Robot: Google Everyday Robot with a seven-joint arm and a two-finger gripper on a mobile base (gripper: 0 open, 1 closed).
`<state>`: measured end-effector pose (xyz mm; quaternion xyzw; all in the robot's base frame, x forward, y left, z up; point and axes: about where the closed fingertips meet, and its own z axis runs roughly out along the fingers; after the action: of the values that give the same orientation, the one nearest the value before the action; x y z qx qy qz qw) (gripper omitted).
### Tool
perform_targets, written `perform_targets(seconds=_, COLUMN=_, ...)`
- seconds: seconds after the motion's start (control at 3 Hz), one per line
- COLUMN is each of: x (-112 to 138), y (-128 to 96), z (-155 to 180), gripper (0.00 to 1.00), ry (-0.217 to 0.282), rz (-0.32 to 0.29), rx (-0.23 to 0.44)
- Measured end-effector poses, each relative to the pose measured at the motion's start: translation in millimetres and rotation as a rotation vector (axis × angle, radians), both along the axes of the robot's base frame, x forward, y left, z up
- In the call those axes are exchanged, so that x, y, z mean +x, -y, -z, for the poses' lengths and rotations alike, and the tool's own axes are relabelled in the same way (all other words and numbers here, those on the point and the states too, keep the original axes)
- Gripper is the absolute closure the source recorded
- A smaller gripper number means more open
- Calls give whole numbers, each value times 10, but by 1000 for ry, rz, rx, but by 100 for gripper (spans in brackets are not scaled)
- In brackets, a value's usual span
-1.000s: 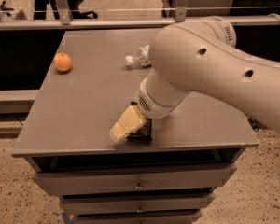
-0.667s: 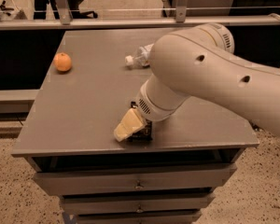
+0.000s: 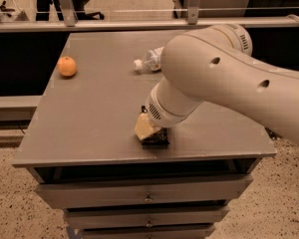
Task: Move rxbar chocolate near orange
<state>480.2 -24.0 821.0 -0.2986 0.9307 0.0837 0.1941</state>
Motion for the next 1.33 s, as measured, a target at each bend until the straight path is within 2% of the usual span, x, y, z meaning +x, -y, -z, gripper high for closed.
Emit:
perform_targets(seconds=0.33, x=0, y=0, z=-58, gripper=93, ry=0, rz=0, rx=0)
perform_targets(seconds=0.67, x=1, y=-1, z=-65, gripper=100, ry=0, rz=0, rx=0)
perform_targets(seconds=1.33, x=531, y=-361, z=-468, gripper=100, ry=73, rz=-181, rx=74)
